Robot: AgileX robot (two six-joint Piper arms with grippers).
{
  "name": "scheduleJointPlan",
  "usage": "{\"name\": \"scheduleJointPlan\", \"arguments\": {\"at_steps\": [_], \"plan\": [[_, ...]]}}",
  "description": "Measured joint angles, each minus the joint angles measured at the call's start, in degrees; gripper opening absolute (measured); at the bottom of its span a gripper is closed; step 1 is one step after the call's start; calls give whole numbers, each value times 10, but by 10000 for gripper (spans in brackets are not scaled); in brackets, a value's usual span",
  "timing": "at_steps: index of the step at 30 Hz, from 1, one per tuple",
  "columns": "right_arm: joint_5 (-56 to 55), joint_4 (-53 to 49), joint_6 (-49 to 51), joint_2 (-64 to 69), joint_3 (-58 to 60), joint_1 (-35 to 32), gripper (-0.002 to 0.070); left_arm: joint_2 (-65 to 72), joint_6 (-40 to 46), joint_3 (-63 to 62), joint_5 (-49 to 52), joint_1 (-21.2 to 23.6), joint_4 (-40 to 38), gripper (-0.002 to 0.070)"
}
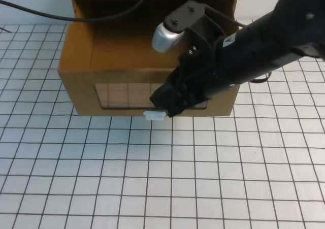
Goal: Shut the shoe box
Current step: Close the shoe box with your right arm
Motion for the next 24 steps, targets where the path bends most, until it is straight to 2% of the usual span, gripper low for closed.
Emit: {"name": "scheduleJointPlan", "arguments": {"at_steps": [10,24], "plan": [[-104,19,-8,58,-42,5,-13,1,0,0,-1,0,-1,-5],[-71,25,-66,138,-165,-17,-14,1,0,0,6,0,-4,-5]]}}
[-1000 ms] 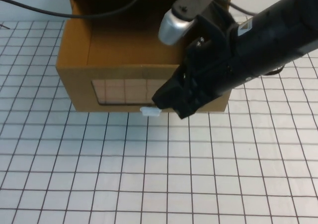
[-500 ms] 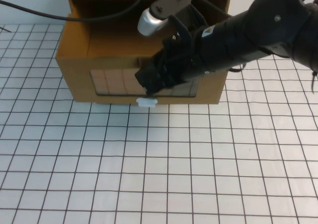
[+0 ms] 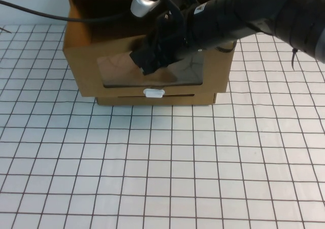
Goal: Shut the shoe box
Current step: Close the shoe box with your right arm
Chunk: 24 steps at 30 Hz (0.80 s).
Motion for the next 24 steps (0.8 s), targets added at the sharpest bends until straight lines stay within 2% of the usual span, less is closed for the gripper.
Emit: {"name": "scheduleJointPlan", "arguments": {"at_steps": [5,12,16,20,24], "plan": [[39,22,-11,17,-34,-12,-14,0,0,0,0,0,-1,-5],[120,71,-118,21,-45,-17,-14,0,0,0,4,0,-4,-5],[155,51,-130,12,-45,1,-13,0,0,0,5,0,-5,-5],[142,44,-130,-7,-44,36,-13,0,0,0,6,0,-6,-5],[68,45,-124,-18,-6,76,-13,0,0,0,6,0,-7,-5]]}}
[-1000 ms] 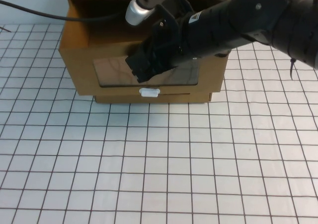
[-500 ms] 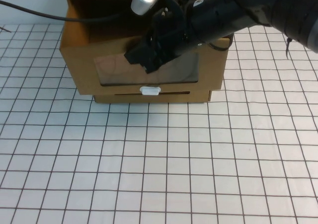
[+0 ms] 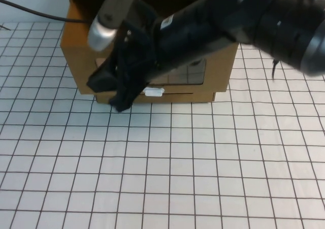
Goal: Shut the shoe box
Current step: Close the shoe box with your right arm
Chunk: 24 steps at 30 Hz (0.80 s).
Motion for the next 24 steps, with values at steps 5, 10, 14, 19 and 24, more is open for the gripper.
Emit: {"name": "scheduleJointPlan", "arguments": {"at_steps": [5,10,14,19,24], "plan": [[-120,1,-10,2,89,37,-13,0,0,0,0,0,0,-5],[-214,38,-23,26,110,43,-13,0,0,0,0,0,0,-5],[-291,75,-46,50,110,43,-13,0,0,0,0,0,0,-5],[-346,106,-84,74,98,38,-13,0,0,0,4,0,0,-5],[-348,120,-92,90,56,18,-13,0,0,0,6,0,-1,-5]]}}
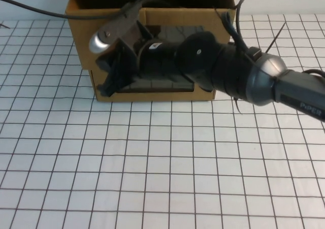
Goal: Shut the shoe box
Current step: Close the shoe box with your right arm
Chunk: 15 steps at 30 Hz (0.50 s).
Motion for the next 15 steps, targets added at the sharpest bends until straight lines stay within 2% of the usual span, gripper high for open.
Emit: {"name": "scheduleJointPlan", "arguments": {"at_steps": [7,15], "plan": [[27,18,-3,27,-63,-32,-13,0,3,0,6,0,-19,-5],[55,12,-22,22,-67,-33,-13,3,8,0,12,0,-28,-5]]}}
